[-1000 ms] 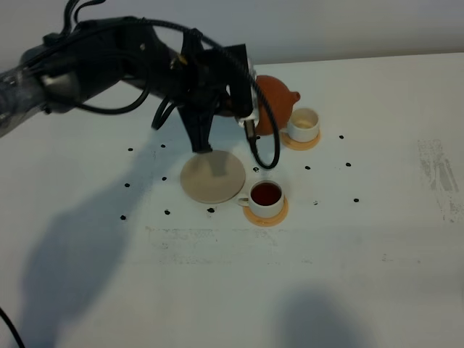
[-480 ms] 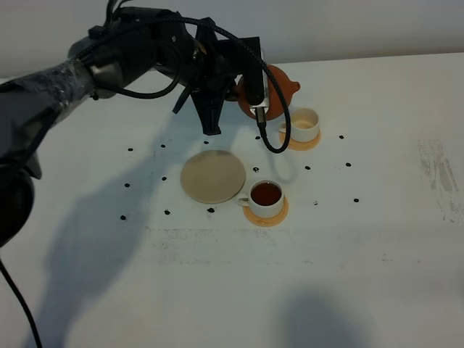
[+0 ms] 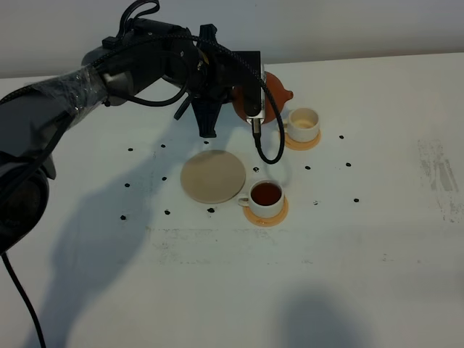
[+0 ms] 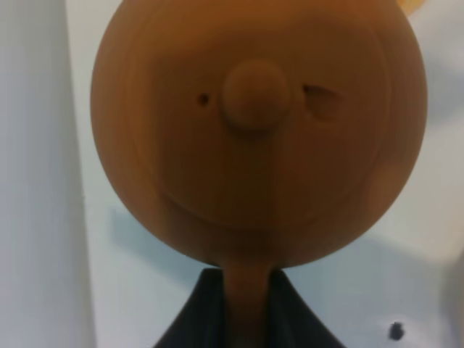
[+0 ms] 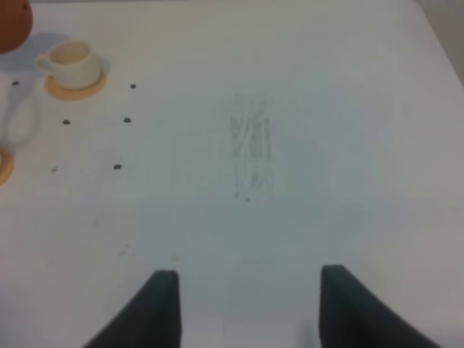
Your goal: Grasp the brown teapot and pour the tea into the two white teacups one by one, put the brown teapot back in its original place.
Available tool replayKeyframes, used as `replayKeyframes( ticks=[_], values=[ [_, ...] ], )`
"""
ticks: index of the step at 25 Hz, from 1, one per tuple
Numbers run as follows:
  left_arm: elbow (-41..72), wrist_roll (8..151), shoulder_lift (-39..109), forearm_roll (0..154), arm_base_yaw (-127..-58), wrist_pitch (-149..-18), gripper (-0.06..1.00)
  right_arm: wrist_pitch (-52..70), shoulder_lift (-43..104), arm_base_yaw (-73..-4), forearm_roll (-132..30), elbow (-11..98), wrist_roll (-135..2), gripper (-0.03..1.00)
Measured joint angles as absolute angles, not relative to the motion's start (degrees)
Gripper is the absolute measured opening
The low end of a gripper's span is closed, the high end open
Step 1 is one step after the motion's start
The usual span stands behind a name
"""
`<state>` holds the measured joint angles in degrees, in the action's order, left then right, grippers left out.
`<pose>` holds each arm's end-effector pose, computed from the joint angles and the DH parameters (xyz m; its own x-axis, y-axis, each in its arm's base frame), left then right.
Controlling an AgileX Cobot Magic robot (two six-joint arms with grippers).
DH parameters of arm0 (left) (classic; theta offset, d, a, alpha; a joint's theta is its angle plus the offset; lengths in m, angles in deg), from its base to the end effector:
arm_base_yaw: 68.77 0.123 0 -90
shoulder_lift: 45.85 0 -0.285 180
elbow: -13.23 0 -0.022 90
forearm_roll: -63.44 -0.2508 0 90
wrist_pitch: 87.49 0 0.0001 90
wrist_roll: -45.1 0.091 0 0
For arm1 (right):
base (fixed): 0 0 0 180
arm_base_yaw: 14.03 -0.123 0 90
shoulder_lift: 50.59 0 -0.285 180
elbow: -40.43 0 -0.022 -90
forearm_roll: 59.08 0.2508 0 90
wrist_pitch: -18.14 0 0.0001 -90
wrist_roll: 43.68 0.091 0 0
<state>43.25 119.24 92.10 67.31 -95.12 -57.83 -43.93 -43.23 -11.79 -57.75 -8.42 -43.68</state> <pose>0.4631 -0.2328 0.1905 0.2203 0.9440 -0.2456 0.7769 -0.0176 0.6294 -0.0063 0.0021 0.2741 -0.4731 0.0294 -0.8805 0.0262 0.9995 0.0193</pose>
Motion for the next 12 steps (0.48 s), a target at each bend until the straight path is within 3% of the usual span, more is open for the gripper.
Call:
replayKeyframes(
  ticks=[12],
  values=[
    [43.26, 120.94, 94.26, 63.08, -95.98, -61.96, 0.1, -43.93, -43.23, -11.79, -57.75, -8.42, -43.68, 0.45]
  ],
)
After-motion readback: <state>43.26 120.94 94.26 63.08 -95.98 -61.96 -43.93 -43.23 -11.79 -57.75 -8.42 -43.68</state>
